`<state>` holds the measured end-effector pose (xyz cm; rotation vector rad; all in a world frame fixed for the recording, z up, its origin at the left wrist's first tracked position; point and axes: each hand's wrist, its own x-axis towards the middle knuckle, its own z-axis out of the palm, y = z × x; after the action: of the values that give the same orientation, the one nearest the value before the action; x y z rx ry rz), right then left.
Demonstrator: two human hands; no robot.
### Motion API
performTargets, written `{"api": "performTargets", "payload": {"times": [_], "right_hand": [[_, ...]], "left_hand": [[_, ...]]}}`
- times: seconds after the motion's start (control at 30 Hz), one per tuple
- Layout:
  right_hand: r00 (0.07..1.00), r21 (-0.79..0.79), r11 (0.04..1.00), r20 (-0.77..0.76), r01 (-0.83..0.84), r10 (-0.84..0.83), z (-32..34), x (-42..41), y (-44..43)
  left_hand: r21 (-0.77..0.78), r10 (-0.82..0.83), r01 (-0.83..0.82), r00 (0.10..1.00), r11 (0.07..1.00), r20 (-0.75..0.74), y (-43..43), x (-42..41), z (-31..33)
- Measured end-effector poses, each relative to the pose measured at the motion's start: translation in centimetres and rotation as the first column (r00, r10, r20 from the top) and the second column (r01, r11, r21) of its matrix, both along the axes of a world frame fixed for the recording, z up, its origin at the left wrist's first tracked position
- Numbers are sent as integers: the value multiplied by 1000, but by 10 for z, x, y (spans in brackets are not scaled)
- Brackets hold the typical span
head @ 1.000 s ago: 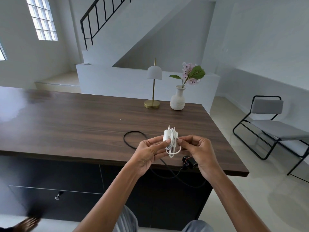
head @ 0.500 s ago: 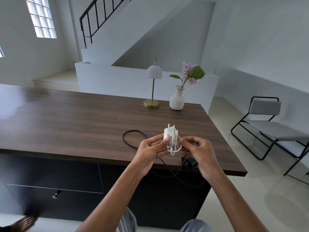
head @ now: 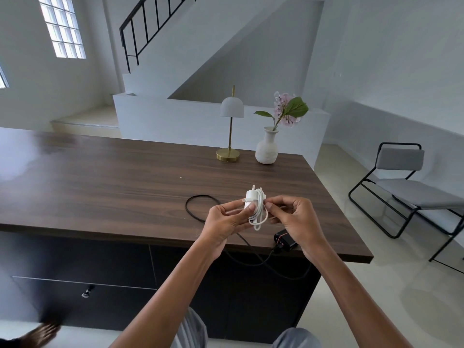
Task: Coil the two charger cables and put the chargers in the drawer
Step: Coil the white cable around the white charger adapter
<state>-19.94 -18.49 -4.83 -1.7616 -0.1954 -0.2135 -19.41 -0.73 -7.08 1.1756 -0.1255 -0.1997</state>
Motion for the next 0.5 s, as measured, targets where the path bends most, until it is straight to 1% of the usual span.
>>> {"api": "performTargets", "payload": {"times": [0.07, 0.2, 0.27, 0.4, 0.5], "right_hand": [[1000, 15, 1000, -11, -5, 6, 0, 0, 0], [999, 142, 990, -52, 1, 7, -1, 0, -2], [998, 181, 983, -57, 8, 2, -1, 1, -3], [998, 125, 991, 15, 57, -59, -4, 3, -3], [995, 95, 993, 74, 64, -71, -6, 6, -2]], "left_hand": [[2, -12, 12, 1000, 1000, 2, 1, 0, -1], [0, -52, 52, 998, 999, 20, 0, 2, -2], [5, -66, 66, 997, 998, 27, 0, 3, -1], [71, -106, 102, 993, 992, 46, 0, 4, -1], [89, -124, 119, 991, 989, 55, 1, 3, -1]]}}
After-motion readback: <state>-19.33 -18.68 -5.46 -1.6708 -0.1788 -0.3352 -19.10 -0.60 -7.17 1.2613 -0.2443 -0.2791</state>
